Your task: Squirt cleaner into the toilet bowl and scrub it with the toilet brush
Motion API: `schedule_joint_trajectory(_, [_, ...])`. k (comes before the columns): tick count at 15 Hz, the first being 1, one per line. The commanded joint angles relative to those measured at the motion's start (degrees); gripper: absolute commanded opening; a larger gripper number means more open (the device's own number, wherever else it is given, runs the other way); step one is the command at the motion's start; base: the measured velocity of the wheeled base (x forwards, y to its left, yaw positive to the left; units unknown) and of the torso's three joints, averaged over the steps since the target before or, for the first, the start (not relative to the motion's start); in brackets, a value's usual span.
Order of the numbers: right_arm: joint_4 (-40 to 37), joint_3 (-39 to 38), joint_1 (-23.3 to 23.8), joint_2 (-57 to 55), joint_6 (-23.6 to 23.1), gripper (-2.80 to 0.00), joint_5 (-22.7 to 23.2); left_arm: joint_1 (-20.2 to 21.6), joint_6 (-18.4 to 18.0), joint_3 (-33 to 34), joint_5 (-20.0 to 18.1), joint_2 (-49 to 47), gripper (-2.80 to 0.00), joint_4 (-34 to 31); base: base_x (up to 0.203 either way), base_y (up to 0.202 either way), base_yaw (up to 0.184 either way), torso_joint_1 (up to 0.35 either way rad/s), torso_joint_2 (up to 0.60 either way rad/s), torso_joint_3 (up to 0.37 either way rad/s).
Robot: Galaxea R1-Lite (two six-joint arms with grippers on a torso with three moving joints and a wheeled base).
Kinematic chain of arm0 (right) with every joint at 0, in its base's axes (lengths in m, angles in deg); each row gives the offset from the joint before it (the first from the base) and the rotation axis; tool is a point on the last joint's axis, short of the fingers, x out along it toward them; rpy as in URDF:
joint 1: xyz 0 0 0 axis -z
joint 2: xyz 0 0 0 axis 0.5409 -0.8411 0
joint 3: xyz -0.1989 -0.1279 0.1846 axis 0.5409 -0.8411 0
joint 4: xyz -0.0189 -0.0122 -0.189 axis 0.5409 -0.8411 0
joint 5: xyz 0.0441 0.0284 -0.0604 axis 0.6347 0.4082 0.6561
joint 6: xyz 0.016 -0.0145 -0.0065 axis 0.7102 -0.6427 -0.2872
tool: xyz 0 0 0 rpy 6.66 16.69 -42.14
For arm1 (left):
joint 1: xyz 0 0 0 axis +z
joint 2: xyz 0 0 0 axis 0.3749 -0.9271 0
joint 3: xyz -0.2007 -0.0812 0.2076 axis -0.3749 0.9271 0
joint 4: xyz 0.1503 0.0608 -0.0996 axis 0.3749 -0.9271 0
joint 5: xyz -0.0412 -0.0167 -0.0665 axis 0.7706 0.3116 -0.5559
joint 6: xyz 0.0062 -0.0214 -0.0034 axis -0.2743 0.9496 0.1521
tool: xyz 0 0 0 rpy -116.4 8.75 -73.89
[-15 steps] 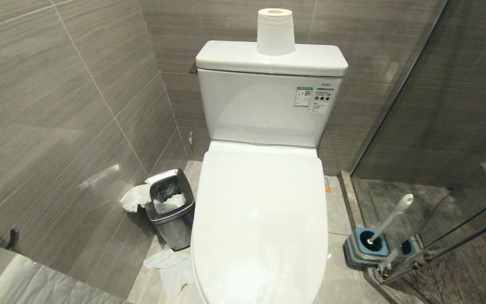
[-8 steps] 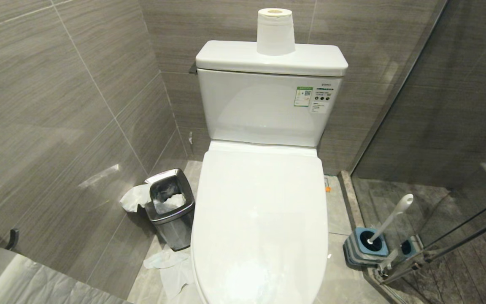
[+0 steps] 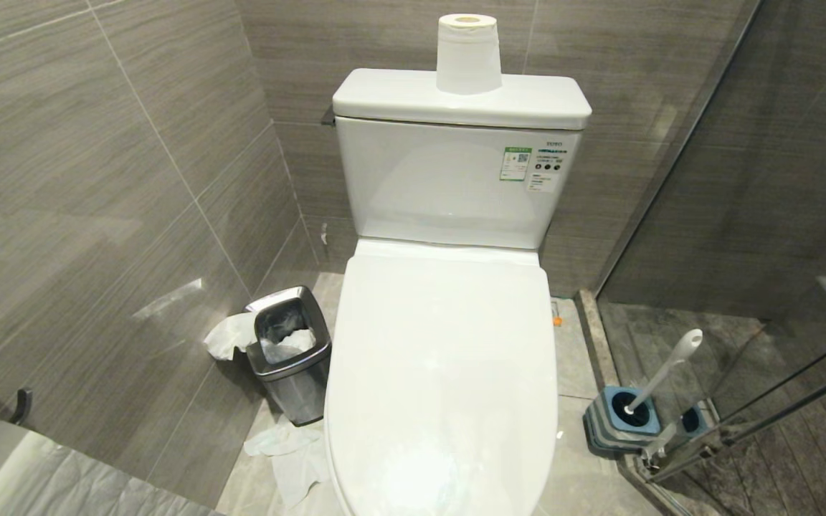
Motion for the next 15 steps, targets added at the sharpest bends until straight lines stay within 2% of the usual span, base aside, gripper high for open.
schedule_joint_trajectory(1, [0.0,0.0,0.0,0.0,0.0,-2.8,0.0,-0.2,2.1,0.2,0.3,-0.1,-2.8,0.0,0.0,0.0,0.0,0.0,0.0,0.0])
schedule_joint_trajectory(4, [0.0,0.0,0.0,0.0,0.0,-2.8,0.0,-0.2,5.2,0.1,1.8,-0.1,-2.8,-0.2,0.0,0.0,0.0,0.0,0.0,0.0])
schedule_joint_trajectory(7, [0.0,0.0,0.0,0.0,0.0,-2.8,0.0,-0.2,5.4,0.2,1.6,-0.1,-2.8,0.2,0.0,0.0,0.0,0.0,0.0,0.0])
schedule_joint_trajectory(10, [0.0,0.0,0.0,0.0,0.1,-2.8,0.0,-0.3,8.2,0.2,2.0,-0.1,-2.8,0.2,0.0,0.0,0.0,0.0,0.0,0.0])
schedule_joint_trajectory(15, [0.0,0.0,0.0,0.0,0.0,-2.8,0.0,-0.3,8.2,0.2,2.2,-0.1,-2.8,0.2,0.0,0.0,0.0,0.0,0.0,0.0])
